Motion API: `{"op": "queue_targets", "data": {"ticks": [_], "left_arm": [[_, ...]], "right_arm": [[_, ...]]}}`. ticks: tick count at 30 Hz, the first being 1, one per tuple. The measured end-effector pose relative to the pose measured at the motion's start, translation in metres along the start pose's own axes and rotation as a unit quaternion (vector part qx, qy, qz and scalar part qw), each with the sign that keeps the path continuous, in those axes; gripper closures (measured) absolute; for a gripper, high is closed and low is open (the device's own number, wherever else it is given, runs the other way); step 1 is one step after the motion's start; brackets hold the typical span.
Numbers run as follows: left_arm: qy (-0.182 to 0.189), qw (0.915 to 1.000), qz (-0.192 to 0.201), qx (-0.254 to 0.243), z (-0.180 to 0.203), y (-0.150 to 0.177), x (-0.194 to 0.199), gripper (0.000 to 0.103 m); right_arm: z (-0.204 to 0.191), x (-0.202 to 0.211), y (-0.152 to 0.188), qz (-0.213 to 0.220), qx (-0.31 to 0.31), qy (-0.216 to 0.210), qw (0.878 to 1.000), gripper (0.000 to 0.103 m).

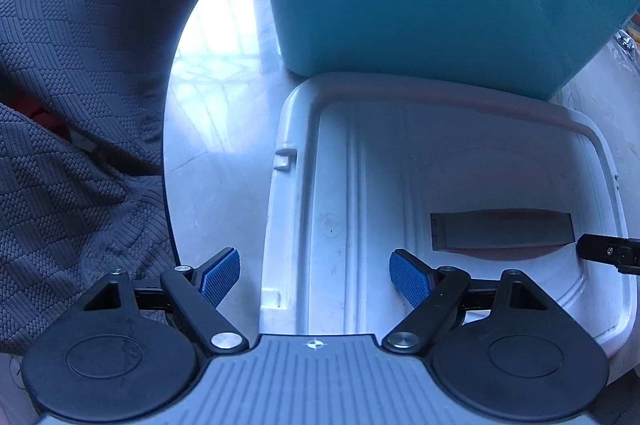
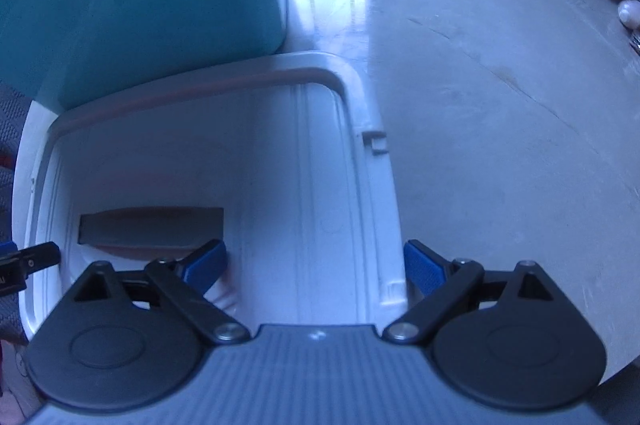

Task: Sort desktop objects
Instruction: 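Position the right tool at the lid handle while the left tool nears the lid rim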

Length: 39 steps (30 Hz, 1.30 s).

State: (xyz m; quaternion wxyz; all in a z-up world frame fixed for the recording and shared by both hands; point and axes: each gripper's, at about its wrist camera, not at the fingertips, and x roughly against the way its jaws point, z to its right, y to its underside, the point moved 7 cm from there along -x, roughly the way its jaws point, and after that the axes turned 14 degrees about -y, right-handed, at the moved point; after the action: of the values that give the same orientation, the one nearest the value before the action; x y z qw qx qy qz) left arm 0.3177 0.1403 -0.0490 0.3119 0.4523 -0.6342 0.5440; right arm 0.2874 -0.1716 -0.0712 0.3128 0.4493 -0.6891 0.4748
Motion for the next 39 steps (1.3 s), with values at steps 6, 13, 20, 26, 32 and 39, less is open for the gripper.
{"op": "queue_targets", "data": {"ticks": [6,13,20,26,32,39], "left_arm": [[-0.004,0.9999,-0.006,0.015,-0.016,0.000,-0.001,0.017],[-0.005,0.9996,-0.009,0.025,-0.039,0.000,-0.002,0.015],[0.012,0.9992,-0.017,0.034,-0.064,-0.008,-0.011,0.014],[0.031,0.9975,-0.032,0.055,-0.090,-0.016,-0.021,0.013],[0.070,0.9941,-0.045,0.070,-0.111,-0.017,-0.023,0.010],[0.154,0.9818,-0.068,0.088,-0.129,-0.015,-0.032,0.010]], "right_arm": [[-0.017,-0.005,0.003,-0.001,0.007,-0.004,1.000,0.008],[-0.039,-0.010,0.007,-0.005,0.016,-0.008,1.000,0.008],[-0.062,-0.014,0.011,-0.010,0.021,-0.009,1.000,0.008],[-0.088,-0.018,0.017,-0.015,0.028,-0.015,0.999,0.008],[-0.106,-0.020,0.017,-0.021,0.031,-0.018,0.999,0.008],[-0.108,-0.037,0.004,-0.024,0.043,-0.010,0.999,0.008]]}}
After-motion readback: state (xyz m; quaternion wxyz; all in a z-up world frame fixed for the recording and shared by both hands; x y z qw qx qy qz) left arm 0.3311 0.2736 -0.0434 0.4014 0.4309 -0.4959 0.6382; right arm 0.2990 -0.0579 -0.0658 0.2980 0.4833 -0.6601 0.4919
